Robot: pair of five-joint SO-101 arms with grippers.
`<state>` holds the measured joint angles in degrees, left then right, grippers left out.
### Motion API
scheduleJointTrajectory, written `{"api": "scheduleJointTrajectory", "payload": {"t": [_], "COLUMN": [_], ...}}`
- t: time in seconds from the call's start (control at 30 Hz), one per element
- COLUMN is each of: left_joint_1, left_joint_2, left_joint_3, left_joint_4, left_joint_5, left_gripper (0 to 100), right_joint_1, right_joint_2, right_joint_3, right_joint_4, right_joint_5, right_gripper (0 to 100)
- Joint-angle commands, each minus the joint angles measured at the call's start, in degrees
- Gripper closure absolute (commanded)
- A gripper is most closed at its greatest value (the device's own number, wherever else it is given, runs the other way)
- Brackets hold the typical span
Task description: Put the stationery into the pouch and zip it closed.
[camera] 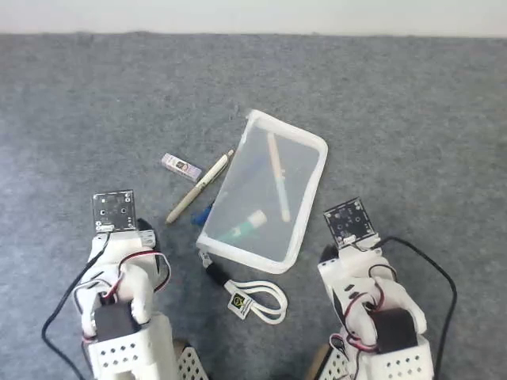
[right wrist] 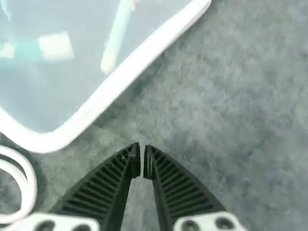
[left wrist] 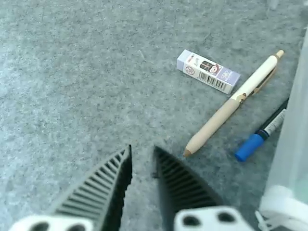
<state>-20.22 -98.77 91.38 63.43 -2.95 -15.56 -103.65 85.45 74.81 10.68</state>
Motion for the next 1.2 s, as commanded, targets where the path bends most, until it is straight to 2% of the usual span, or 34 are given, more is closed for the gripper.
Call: {"api": "scheduleJointTrajectory", "payload": {"t": [0.0,0.1,0.27,0.43,0.7,0.83,0.93,1.17], "left_joint_1": [-0.4,-0.4,-0.4,-0.6,-1.0,-7.8,-12.3,-15.4], "left_joint_2": [-0.8,-0.8,-0.8,-0.8,-0.8,-0.8,-0.8,-0.8], "left_joint_3": [-3.9,-3.8,-3.6,-3.7,-3.9,-5.2,-5.6,-5.4], "left_joint_4": [-1.1,-1.2,-1.6,-1.6,-1.6,-2.5,-3.9,-6.3], "left_joint_5": [0.0,-0.1,-4.2,-4.8,-4.8,-4.5,-4.2,-1.6], "left_gripper": [99,99,99,99,99,99,99,99], "right_joint_1": [0.7,0.8,0.5,-0.4,-8.1,-11.9,-17.4,-31.0], "right_joint_2": [-0.3,-0.3,-0.2,-0.2,4.4,14.7,22.1,34.9], "right_joint_3": [-5.1,-6.9,-12.1,-17.1,-23.6,-27.4,-30.2,-35.1], "right_joint_4": [-2.2,-6.7,-8.6,-8.3,-8.3,-8.7,-9.4,-10.6], "right_joint_5": [8.9,16.3,14.5,14.5,15.7,15.7,15.7,13.4], "right_gripper": [98.1,98.1,97.9,97.9,97.9,97.8,97.7,97.7]}}
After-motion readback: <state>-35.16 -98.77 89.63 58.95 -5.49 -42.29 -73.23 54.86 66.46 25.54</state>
